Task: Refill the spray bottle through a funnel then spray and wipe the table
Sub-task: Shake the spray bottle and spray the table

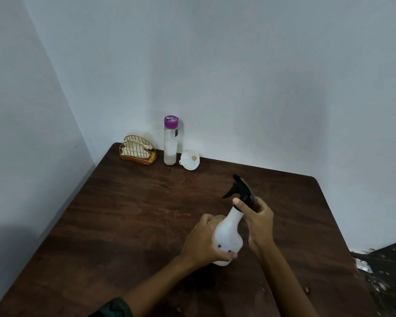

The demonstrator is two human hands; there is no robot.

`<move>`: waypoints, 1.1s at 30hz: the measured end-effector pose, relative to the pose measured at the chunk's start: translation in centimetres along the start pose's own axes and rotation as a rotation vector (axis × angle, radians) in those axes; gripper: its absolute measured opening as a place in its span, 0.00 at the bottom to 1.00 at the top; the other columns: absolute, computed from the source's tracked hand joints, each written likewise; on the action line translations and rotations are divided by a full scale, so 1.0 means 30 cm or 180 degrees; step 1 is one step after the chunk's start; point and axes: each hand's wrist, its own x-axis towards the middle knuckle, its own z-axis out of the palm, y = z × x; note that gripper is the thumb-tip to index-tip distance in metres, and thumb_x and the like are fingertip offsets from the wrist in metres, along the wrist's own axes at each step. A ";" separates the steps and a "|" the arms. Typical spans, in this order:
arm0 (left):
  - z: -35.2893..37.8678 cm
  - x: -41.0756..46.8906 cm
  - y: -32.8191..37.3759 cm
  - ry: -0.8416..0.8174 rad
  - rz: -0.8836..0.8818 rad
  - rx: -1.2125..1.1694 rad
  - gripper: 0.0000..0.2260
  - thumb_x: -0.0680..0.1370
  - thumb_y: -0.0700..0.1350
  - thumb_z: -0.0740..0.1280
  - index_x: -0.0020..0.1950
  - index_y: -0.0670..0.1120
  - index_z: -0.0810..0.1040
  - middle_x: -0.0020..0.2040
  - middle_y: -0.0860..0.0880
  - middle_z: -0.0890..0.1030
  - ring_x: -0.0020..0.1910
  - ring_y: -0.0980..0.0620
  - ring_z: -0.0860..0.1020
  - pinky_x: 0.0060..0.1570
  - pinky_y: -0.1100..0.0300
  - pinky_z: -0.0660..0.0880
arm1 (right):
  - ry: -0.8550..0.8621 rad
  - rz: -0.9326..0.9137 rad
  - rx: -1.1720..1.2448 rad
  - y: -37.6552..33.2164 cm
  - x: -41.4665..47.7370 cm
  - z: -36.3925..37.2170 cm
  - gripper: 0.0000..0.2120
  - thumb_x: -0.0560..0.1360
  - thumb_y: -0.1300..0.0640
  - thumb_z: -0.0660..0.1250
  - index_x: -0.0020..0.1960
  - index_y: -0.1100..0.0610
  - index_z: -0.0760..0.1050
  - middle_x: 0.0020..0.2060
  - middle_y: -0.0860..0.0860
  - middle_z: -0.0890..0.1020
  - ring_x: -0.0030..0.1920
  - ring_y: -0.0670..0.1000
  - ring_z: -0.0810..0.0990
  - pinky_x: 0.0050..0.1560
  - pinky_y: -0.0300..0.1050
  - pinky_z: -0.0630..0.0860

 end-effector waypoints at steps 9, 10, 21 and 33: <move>-0.073 -0.013 0.013 -0.0745 -0.0077 -0.1307 0.33 0.62 0.51 0.80 0.61 0.65 0.66 0.61 0.56 0.72 0.59 0.55 0.74 0.59 0.53 0.76 | -0.1801 0.0227 0.0882 -0.048 0.045 -0.057 0.24 0.60 0.48 0.79 0.50 0.62 0.81 0.45 0.58 0.84 0.51 0.57 0.83 0.52 0.47 0.79; -0.089 -0.012 0.013 -0.0937 -0.0081 -0.1449 0.35 0.63 0.49 0.80 0.63 0.63 0.66 0.62 0.54 0.73 0.60 0.54 0.75 0.59 0.53 0.76 | -0.2001 0.0280 0.0907 -0.057 0.053 -0.066 0.21 0.60 0.47 0.79 0.47 0.59 0.82 0.44 0.56 0.84 0.49 0.53 0.83 0.53 0.46 0.79; -0.162 0.006 0.017 -0.1191 -0.0112 -0.1838 0.31 0.68 0.39 0.76 0.63 0.58 0.65 0.60 0.52 0.75 0.59 0.51 0.76 0.58 0.54 0.77 | -0.1737 0.0416 0.0945 -0.072 0.036 -0.006 0.33 0.51 0.49 0.84 0.51 0.60 0.77 0.45 0.56 0.81 0.47 0.56 0.80 0.46 0.47 0.81; -0.206 0.007 0.027 -0.1503 -0.0169 -0.2207 0.35 0.64 0.46 0.75 0.68 0.52 0.66 0.63 0.43 0.75 0.61 0.47 0.76 0.60 0.51 0.75 | -0.2225 0.0597 0.1669 -0.110 0.043 0.000 0.27 0.66 0.54 0.76 0.61 0.63 0.74 0.51 0.59 0.81 0.50 0.54 0.80 0.54 0.49 0.77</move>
